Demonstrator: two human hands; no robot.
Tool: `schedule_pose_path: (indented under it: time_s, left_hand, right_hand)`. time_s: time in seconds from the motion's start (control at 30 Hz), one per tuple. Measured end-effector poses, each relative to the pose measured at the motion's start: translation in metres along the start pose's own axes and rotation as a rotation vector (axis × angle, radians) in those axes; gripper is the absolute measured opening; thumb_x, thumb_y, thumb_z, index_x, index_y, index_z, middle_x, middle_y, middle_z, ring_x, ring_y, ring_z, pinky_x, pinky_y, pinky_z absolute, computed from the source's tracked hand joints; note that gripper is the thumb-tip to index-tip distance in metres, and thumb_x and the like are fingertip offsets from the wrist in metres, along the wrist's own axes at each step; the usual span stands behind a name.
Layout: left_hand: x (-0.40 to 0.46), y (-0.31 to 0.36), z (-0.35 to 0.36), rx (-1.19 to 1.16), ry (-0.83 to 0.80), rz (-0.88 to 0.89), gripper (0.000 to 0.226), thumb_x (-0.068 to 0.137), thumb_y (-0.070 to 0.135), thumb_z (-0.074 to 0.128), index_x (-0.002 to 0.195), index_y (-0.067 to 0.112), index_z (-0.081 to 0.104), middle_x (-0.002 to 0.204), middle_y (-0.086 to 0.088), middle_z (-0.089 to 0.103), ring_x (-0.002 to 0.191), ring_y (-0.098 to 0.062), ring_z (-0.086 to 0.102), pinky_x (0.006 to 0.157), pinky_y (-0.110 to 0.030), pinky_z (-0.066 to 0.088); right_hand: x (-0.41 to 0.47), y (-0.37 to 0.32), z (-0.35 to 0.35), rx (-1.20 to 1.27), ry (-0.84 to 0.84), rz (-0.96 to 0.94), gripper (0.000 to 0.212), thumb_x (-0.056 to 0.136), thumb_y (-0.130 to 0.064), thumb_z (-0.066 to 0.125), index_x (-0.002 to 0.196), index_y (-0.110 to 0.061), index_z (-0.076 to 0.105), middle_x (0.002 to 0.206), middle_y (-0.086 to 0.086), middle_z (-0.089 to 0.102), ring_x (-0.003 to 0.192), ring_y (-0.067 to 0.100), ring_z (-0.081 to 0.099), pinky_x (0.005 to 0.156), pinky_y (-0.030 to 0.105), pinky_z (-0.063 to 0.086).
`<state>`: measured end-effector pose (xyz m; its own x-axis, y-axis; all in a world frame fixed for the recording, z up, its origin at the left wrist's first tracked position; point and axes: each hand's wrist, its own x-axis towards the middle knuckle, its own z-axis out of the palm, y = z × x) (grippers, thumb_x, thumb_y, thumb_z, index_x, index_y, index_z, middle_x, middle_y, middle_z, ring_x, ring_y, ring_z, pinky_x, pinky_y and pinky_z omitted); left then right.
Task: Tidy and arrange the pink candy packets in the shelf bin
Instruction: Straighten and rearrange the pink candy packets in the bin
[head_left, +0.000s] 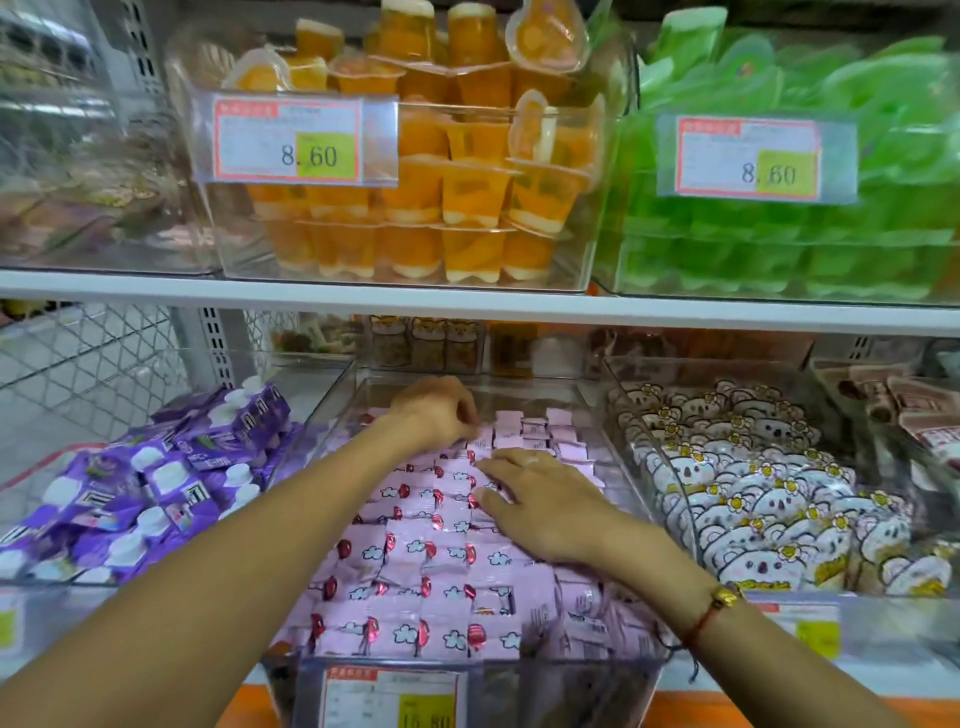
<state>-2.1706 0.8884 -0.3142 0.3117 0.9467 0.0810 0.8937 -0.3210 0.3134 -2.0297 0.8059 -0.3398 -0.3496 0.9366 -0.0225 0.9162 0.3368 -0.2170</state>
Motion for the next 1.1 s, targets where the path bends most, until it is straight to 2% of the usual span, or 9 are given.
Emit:
schedule_pose_path:
  time_s: [0.1, 0.27, 0.4, 0.47, 0.57, 0.7, 0.87, 1.0, 1.1]
  left_hand:
    - [0.0, 0.004, -0.007, -0.205, 0.113, -0.051, 0.006, 0.093, 0.023, 0.057, 0.093, 0.018, 0.059, 0.104, -0.005, 0.064, 0.092, -0.02, 0.059, 0.083, -0.034, 0.051]
    - [-0.02, 0.014, -0.017, -0.807, 0.356, -0.214, 0.026, 0.099, 0.022, 0.047, 0.107, 0.001, 0.061, 0.105, -0.015, 0.065, 0.068, -0.014, 0.056, 0.051, -0.016, 0.042]
    - [-0.052, 0.018, -0.025, -1.225, 0.578, -0.277, 0.019, 0.097, 0.015, 0.051, 0.111, 0.005, 0.058, 0.113, -0.013, 0.064, 0.096, -0.023, 0.063, 0.07, -0.023, 0.054]
    - [-0.069, 0.017, -0.03, -1.409, 0.592, -0.31, 0.021, 0.096, 0.012, 0.051, 0.114, 0.004, 0.057, 0.112, -0.013, 0.063, 0.096, -0.017, 0.062, 0.067, -0.018, 0.053]
    - [-0.089, 0.015, -0.029, -1.569, 0.54, -0.36, 0.024, 0.097, 0.013, 0.05, 0.116, 0.0, 0.059, 0.106, -0.013, 0.067, 0.091, -0.013, 0.063, 0.069, -0.013, 0.055]
    - [-0.102, 0.019, -0.023, -1.766, 0.398, -0.455, 0.018, 0.095, 0.013, 0.055, 0.107, 0.001, 0.062, 0.069, -0.006, 0.07, 0.066, -0.01, 0.068, 0.057, -0.019, 0.057]
    - [-0.108, 0.02, -0.021, -1.828, 0.251, -0.43, 0.021, 0.092, 0.016, 0.06, 0.108, 0.004, 0.064, 0.076, -0.008, 0.073, 0.06, -0.01, 0.071, 0.052, -0.021, 0.056]
    - [-0.107, 0.015, -0.023, -1.606, 0.27, -0.262, 0.021, 0.092, 0.033, 0.058, 0.103, 0.016, 0.062, 0.087, 0.001, 0.074, 0.088, -0.01, 0.07, 0.066, -0.022, 0.058]
    - [-0.107, 0.014, -0.027, -1.407, 0.212, -0.135, 0.031, 0.09, 0.033, 0.061, 0.117, 0.019, 0.059, 0.098, 0.001, 0.073, 0.093, -0.007, 0.069, 0.069, -0.019, 0.056]
  right_hand:
    - [0.001, 0.0, -0.002, 0.01, 0.014, -0.001, 0.049, 0.099, -0.047, 0.031, 0.144, -0.028, 0.034, 0.154, -0.005, 0.027, 0.14, 0.021, 0.024, 0.114, 0.039, 0.022]
    - [0.001, -0.002, -0.005, -0.005, 0.006, 0.017, 0.048, 0.099, -0.046, 0.031, 0.143, -0.029, 0.036, 0.153, -0.005, 0.029, 0.137, 0.022, 0.027, 0.112, 0.04, 0.026]
    - [-0.001, -0.004, -0.013, 0.208, 0.081, 0.03, 0.037, 0.099, -0.033, 0.04, 0.134, -0.025, 0.049, 0.133, 0.004, 0.054, 0.107, 0.017, 0.057, 0.088, 0.034, 0.048]
    - [-0.005, -0.005, -0.02, 0.374, 0.286, 0.083, 0.029, 0.097, -0.024, 0.044, 0.124, -0.025, 0.054, 0.117, 0.005, 0.064, 0.088, 0.015, 0.063, 0.076, 0.033, 0.052]
    - [-0.012, -0.005, -0.027, 0.477, 0.605, 0.042, 0.028, 0.091, -0.029, 0.056, 0.117, -0.024, 0.051, 0.119, -0.005, 0.058, 0.104, 0.012, 0.056, 0.086, 0.029, 0.048]
    - [-0.023, -0.018, -0.028, 0.515, 0.594, -0.189, 0.054, 0.077, -0.037, 0.073, 0.124, -0.03, 0.046, 0.121, -0.013, 0.049, 0.11, 0.001, 0.046, 0.084, 0.007, 0.036]
    - [-0.023, -0.013, -0.028, 0.474, 0.61, -0.234, 0.034, 0.079, -0.027, 0.073, 0.11, -0.024, 0.06, 0.1, -0.015, 0.065, 0.09, 0.002, 0.061, 0.075, 0.024, 0.051]
    - [-0.019, -0.006, -0.03, 0.911, 0.346, -0.049, 0.023, 0.09, -0.035, 0.06, 0.107, -0.022, 0.069, 0.075, -0.011, 0.068, 0.059, -0.003, 0.056, 0.053, 0.01, 0.04]
    - [-0.016, -0.008, -0.034, 1.123, 0.161, 0.085, 0.027, 0.092, -0.038, 0.056, 0.1, -0.016, 0.07, 0.075, 0.005, 0.069, 0.06, 0.012, 0.056, 0.055, 0.022, 0.037]
